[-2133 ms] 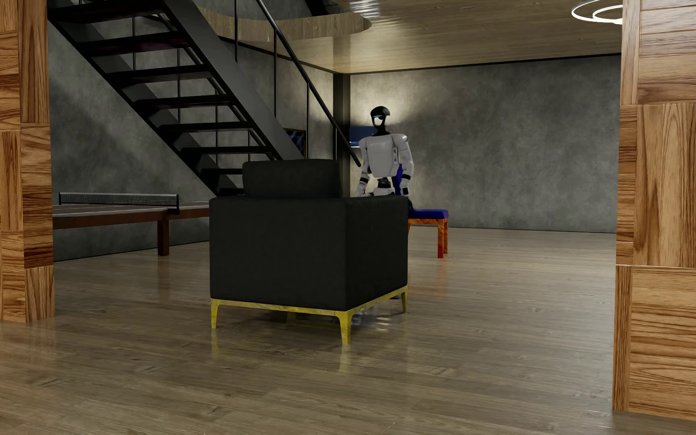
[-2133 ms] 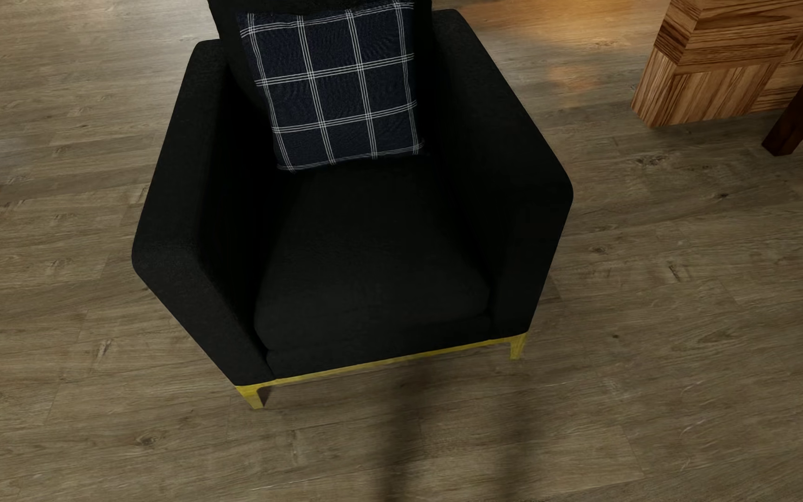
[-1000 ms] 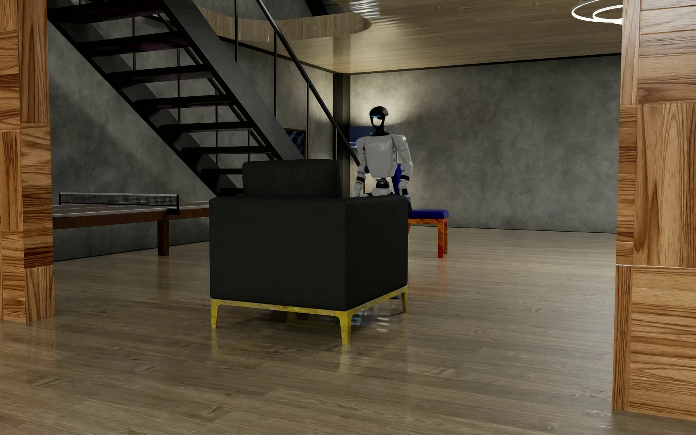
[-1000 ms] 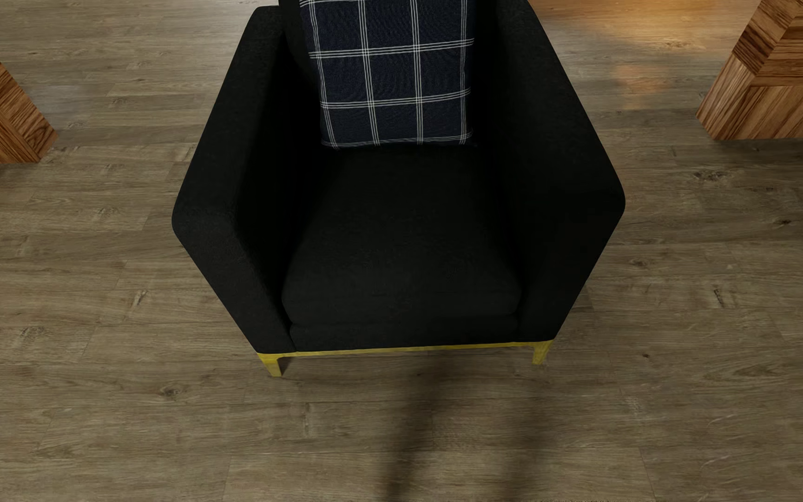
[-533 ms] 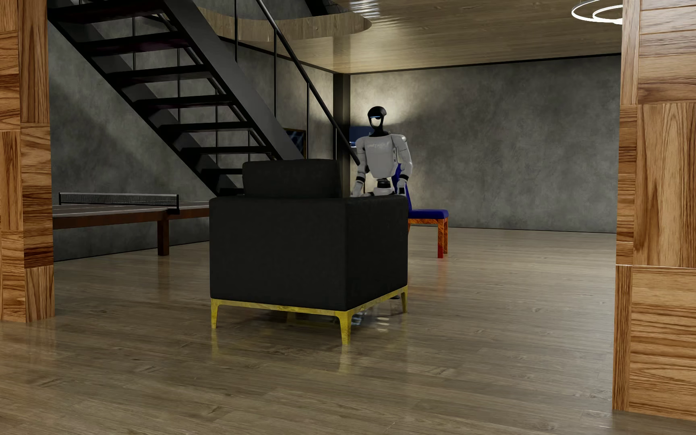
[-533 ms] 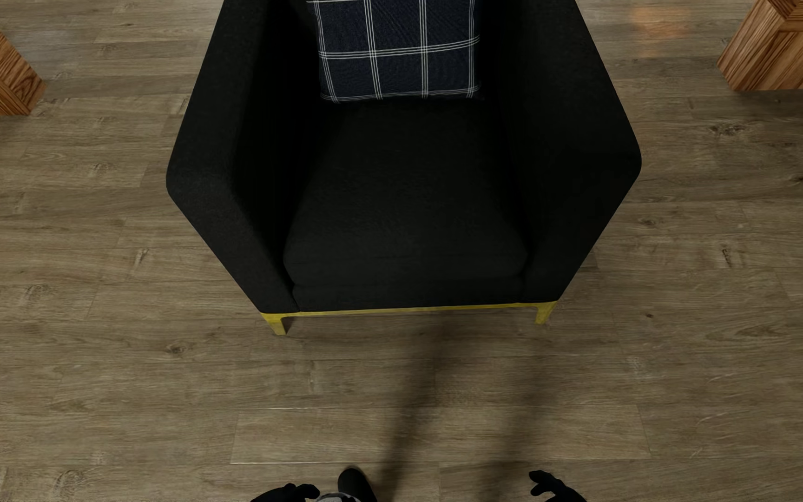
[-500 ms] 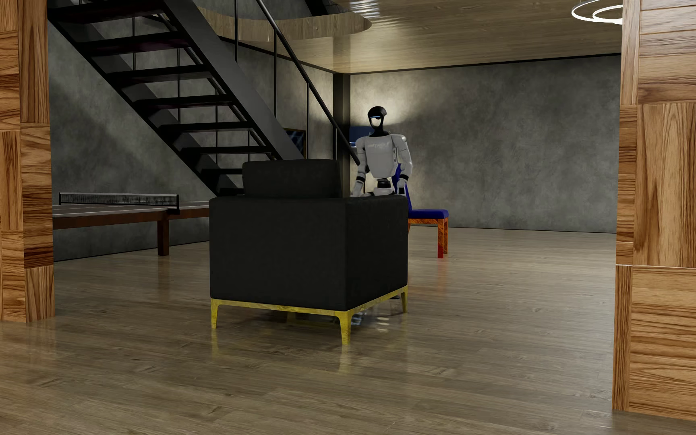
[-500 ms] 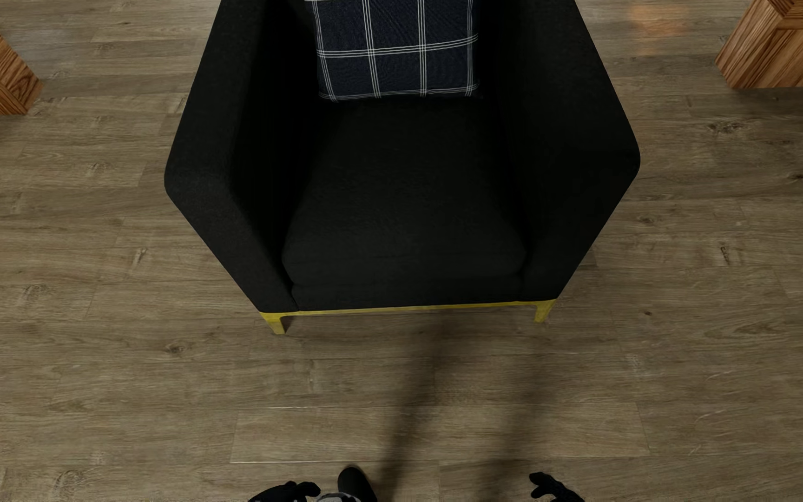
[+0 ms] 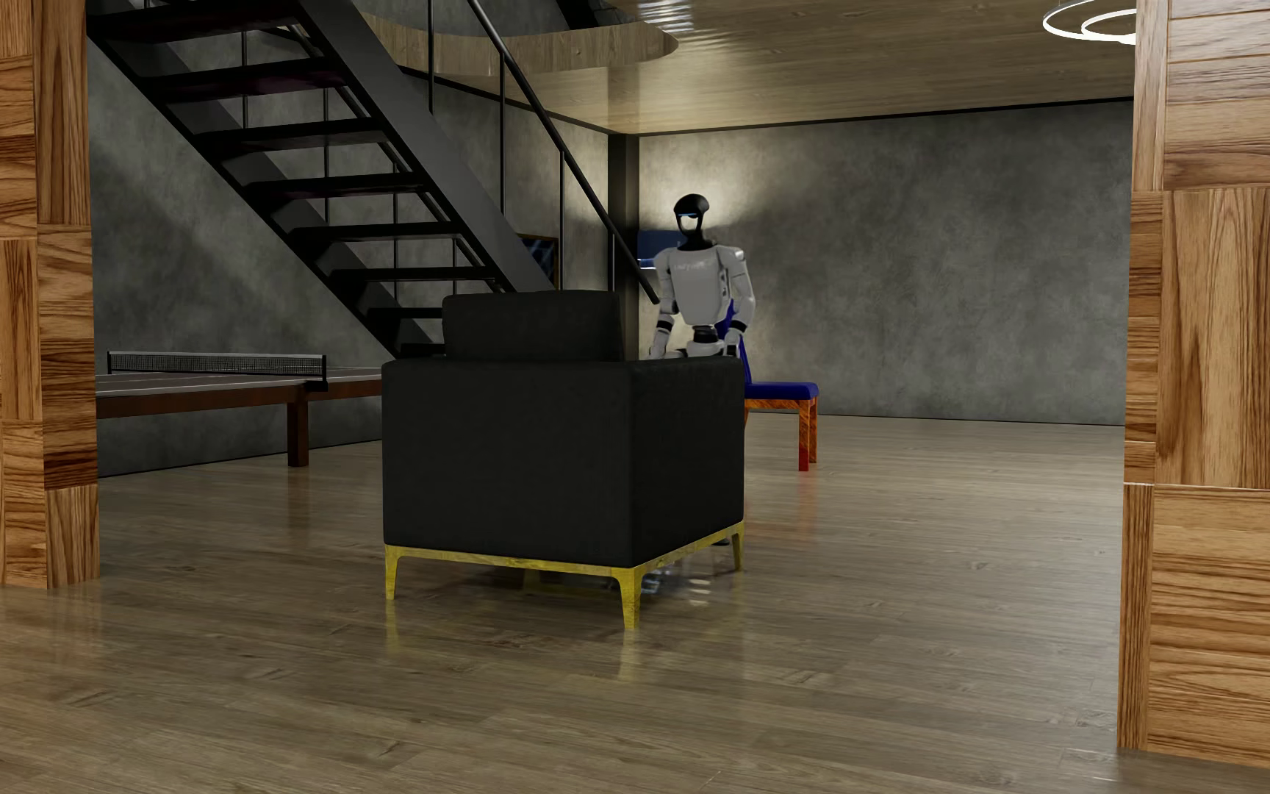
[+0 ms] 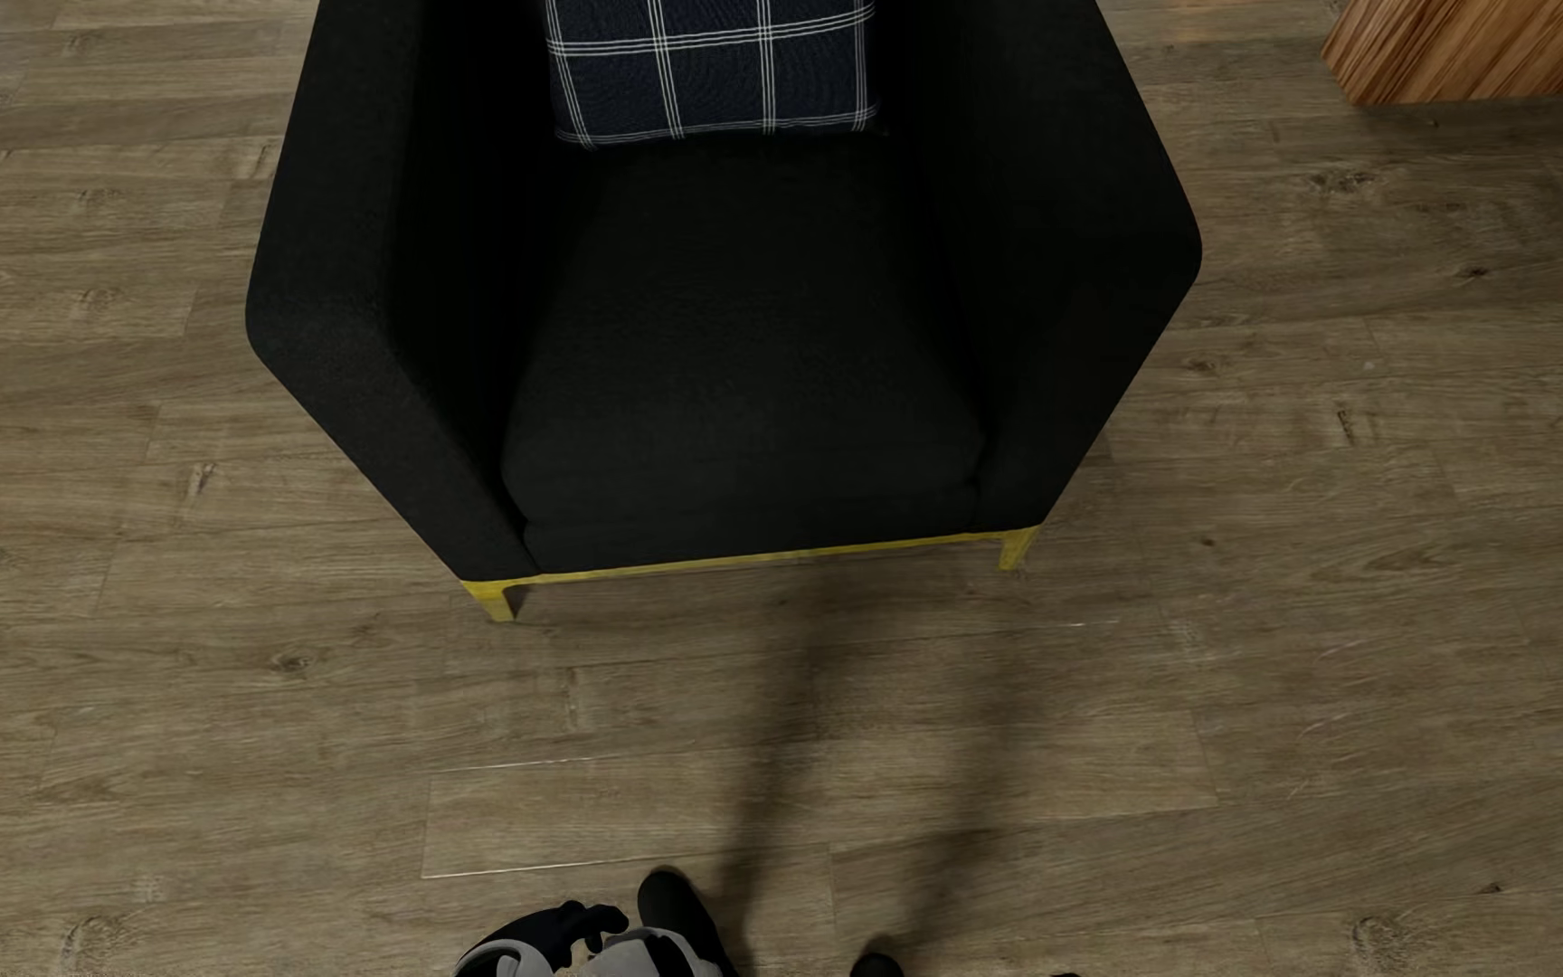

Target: Go to the armchair

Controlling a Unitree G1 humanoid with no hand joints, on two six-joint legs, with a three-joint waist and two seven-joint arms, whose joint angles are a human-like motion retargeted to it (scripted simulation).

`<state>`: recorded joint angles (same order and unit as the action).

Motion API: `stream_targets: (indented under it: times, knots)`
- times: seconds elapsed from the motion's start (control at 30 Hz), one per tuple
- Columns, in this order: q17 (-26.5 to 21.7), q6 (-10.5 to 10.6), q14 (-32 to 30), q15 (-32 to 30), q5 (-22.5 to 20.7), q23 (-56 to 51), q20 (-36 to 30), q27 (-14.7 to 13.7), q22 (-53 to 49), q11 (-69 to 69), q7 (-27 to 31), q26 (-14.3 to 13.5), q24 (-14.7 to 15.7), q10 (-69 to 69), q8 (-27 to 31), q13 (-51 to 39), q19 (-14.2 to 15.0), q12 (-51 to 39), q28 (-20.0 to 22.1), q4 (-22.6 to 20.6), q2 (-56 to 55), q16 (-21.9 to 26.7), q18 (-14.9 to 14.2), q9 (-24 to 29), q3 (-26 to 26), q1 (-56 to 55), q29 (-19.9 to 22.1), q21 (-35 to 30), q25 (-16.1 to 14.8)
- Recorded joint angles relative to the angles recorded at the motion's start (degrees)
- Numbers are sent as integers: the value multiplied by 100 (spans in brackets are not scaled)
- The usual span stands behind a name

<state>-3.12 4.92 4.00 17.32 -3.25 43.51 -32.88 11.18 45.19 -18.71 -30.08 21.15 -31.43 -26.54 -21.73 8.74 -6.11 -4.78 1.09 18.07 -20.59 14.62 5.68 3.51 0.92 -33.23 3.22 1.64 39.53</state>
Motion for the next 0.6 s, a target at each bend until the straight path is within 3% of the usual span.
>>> stream_targets:
  times: [0.6]
  knots:
    - [-221,-154,-211,-95,-256,-397,183,-118,-59,405,-100,-48,60,346,87,-50,198,-401,166,147,-509,99,61,230,-73,-521,8,-786,-140]
